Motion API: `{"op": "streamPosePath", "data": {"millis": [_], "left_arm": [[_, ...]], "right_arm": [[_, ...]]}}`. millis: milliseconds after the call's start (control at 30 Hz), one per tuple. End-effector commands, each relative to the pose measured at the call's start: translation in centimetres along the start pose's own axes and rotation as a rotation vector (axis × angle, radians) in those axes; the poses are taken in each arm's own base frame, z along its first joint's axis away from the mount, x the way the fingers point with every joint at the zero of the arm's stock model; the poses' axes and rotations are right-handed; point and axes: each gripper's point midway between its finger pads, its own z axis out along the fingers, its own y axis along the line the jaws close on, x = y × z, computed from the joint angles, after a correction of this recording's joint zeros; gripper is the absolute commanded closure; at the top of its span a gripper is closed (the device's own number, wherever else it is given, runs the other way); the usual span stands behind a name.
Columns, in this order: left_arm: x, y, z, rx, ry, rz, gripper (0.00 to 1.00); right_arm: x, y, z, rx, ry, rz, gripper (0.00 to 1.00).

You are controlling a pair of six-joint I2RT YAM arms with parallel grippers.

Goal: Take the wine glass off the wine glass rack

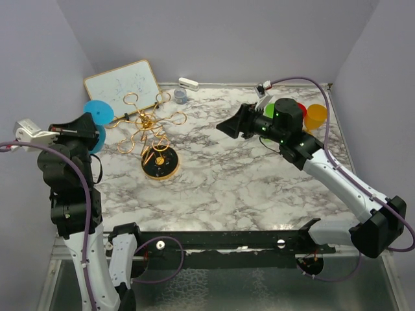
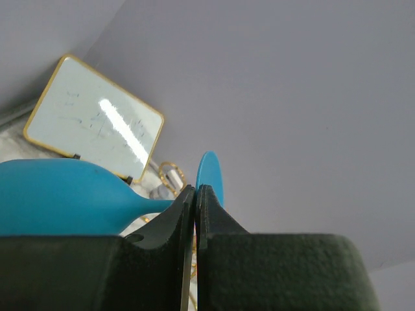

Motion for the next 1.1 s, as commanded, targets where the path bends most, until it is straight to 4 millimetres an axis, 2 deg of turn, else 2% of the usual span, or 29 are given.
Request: {"op": "streamPosePath", "data": {"millis": [0,100,200,233,267,333,400,500,633,767,900,1067], "left_arm": [[-3.3,-5.0,0.0,0.134,-0.066,0.074,1.00],[-2.9,-8.4,0.9,0.265,-0.004,0.069,1.00],[-1.2,-12.1,1.8,0.445,0.112,0.032,1.00],[-1.1,-13.9,1.7,0.535,0.138,0.022,1.00],[-0.2,-15.3,1.5,0.624,0.202,0.014,1.00],[1.0,-17.4,1.1,0.771,0.294,-0.021,1.00],[2.2,-18.1,1.0,0.874,0.370,-0.057,1.00],[2.8,-19.1,-0.1,0.992,0.415,-0.080,1.00],[4.0,-20.5,-2.2,1.107,0.463,-0.063,1.00],[5.8,-21.9,-3.8,1.193,0.524,-0.047,1.00],[8.9,-23.6,-5.2,1.263,0.623,-0.030,1.00],[13.3,-23.9,-6.3,1.261,0.701,0.031,1.00]], "right_arm": [[-1.7,2.4,-0.9,-0.066,0.003,-0.097,0.37],[-1.9,3.4,-1.3,-0.108,0.016,-0.145,0.38],[-2.5,5.2,-2.3,-0.189,0.002,-0.217,0.39],[-2.8,5.8,-2.8,-0.210,-0.009,-0.233,0.39],[-3.1,6.5,-3.3,-0.233,-0.020,-0.252,0.40],[-3.6,7.9,-4.3,-0.285,-0.042,-0.289,0.41],[-3.9,9.4,-5.4,-0.349,-0.054,-0.322,0.44],[-4.2,11.6,-7.0,-0.443,-0.071,-0.359,0.45],[-4.6,13.3,-8.0,-0.520,-0.074,-0.391,0.45],[-5.6,13.6,-7.5,-0.507,-0.064,-0.392,0.45],[-6.7,13.0,-6.8,-0.441,-0.075,-0.387,0.46],[-7.8,12.3,-7.0,-0.357,-0.121,-0.385,0.46]]}}
